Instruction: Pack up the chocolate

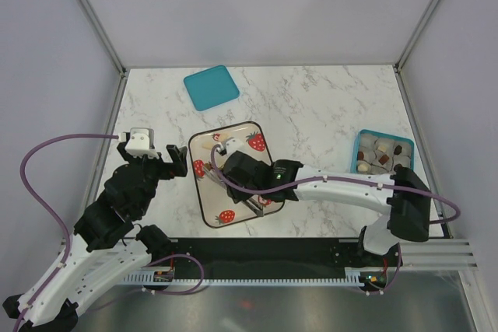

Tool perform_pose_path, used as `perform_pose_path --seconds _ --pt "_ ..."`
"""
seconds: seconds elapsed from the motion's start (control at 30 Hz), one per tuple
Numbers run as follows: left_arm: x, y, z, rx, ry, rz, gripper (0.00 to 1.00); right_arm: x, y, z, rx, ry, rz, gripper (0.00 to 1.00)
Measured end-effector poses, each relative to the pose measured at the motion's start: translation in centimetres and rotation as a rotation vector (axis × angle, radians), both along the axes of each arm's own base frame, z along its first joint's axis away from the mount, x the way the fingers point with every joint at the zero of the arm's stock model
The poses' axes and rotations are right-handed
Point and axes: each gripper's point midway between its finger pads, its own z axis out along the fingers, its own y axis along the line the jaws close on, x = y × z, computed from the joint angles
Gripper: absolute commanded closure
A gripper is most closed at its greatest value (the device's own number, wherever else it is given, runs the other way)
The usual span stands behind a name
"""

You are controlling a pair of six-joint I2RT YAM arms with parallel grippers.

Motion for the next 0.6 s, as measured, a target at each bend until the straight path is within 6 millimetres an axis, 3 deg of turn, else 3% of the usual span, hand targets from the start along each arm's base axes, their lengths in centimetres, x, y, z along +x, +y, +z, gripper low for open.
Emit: perform_pose_path --seconds 0.13,0.3,0.4,0.6 --pt "0.0 0.0 0.0 0.0 0.0 0.0 0.0 0.2 -1.2 3.5 0.064 -0.027 -0.03 0.64" --pt "0.0 0.0 0.0 0.0 0.0 0.0 0.0 2.2 -5.2 5.3 0.044 -0.039 -0.137 0.64" --pt "0.0 0.0 0.0 0.0 0.0 0.0 0.0 4.8 -9.0 6.2 0.038 -0.045 -0.253 0.64" --pt "0.0 0.0 -0.1 0.002 0.003 0.0 0.0 9.1 -20.1 7.7 0.019 -0.067 -0.565 0.64"
